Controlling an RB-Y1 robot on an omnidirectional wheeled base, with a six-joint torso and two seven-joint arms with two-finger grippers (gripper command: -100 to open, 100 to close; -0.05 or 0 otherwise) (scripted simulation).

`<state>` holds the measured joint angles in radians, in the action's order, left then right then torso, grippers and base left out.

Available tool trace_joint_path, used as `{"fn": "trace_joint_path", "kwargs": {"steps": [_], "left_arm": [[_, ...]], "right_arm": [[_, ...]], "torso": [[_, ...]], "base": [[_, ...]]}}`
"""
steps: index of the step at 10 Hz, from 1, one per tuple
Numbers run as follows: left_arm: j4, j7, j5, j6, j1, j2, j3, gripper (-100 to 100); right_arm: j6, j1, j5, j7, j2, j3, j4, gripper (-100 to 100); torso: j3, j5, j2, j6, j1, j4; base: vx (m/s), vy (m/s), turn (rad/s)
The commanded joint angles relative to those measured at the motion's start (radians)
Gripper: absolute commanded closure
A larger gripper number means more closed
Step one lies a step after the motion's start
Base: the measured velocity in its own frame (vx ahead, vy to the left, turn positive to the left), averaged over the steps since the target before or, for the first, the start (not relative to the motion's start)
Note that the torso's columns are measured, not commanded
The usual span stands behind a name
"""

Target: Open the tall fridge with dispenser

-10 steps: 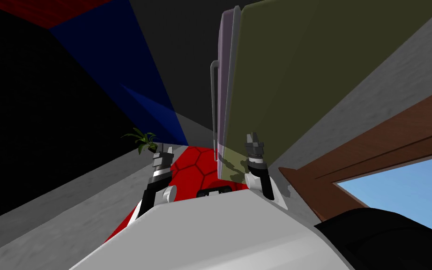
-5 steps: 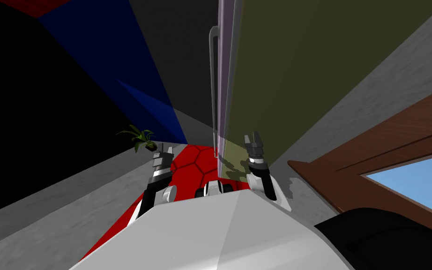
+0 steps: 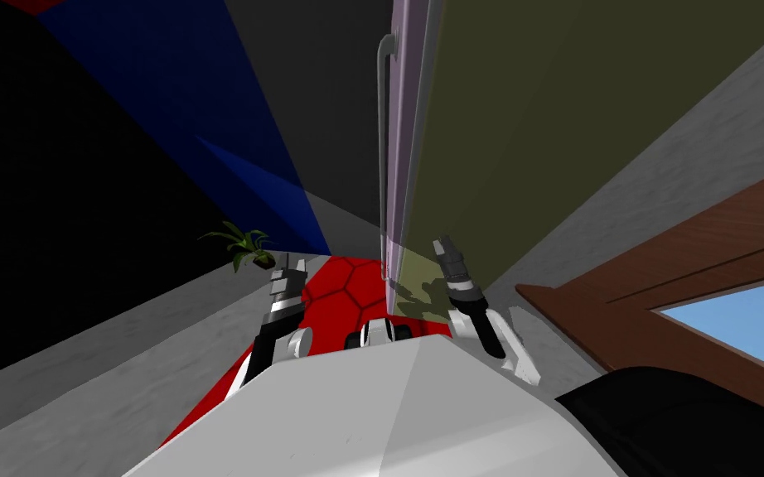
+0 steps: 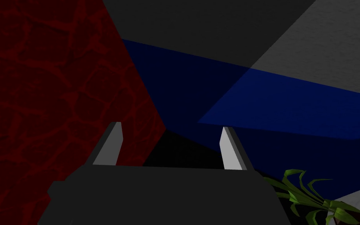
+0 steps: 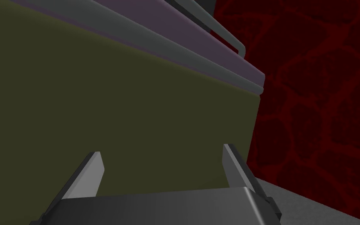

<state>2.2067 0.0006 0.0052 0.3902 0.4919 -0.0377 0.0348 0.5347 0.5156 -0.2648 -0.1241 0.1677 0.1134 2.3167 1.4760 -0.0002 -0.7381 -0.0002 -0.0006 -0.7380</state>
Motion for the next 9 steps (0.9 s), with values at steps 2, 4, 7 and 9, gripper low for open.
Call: {"fn": "trace_joint_path", "kwargs": {"steps": [2, 4, 7, 9], "left_arm": [[0.0, 0.0, 0.0, 0.0, 0.0, 0.0, 0.0, 0], [0.0, 0.0, 0.0, 0.0, 0.0, 0.0, 0.0, 0], [0.0, 0.0, 0.0, 0.0, 0.0, 0.0, 0.0, 0], [0.0, 0.0, 0.0, 0.0, 0.0, 0.0, 0.0, 0]], "right_arm": [[-0.009, 0.022, -0.103, -0.007, 0.06, 0.052, 0.013, -100], [-0.014, 0.034, -0.154, -0.011, 0.085, 0.08, 0.021, -100], [-0.024, 0.059, -0.245, -0.019, 0.133, 0.14, 0.039, -100], [-0.029, 0.073, -0.302, -0.023, 0.156, 0.173, 0.049, -100]], "torso": [[0.0, 0.0, 0.0, 0.0, 0.001, 0.0], [0.0, 0.0, 0.001, 0.0, 0.0, 0.0], [0.0, 0.0, 0.0, 0.0, 0.001, 0.0], [0.0, 0.0, 0.0, 0.0, 0.0, 0.0]], "base": [[0.037, 0.07, -0.058], [0.039, 0.052, -0.037], [0.031, 0.064, -0.052], [0.025, 0.062, -0.054]]}}
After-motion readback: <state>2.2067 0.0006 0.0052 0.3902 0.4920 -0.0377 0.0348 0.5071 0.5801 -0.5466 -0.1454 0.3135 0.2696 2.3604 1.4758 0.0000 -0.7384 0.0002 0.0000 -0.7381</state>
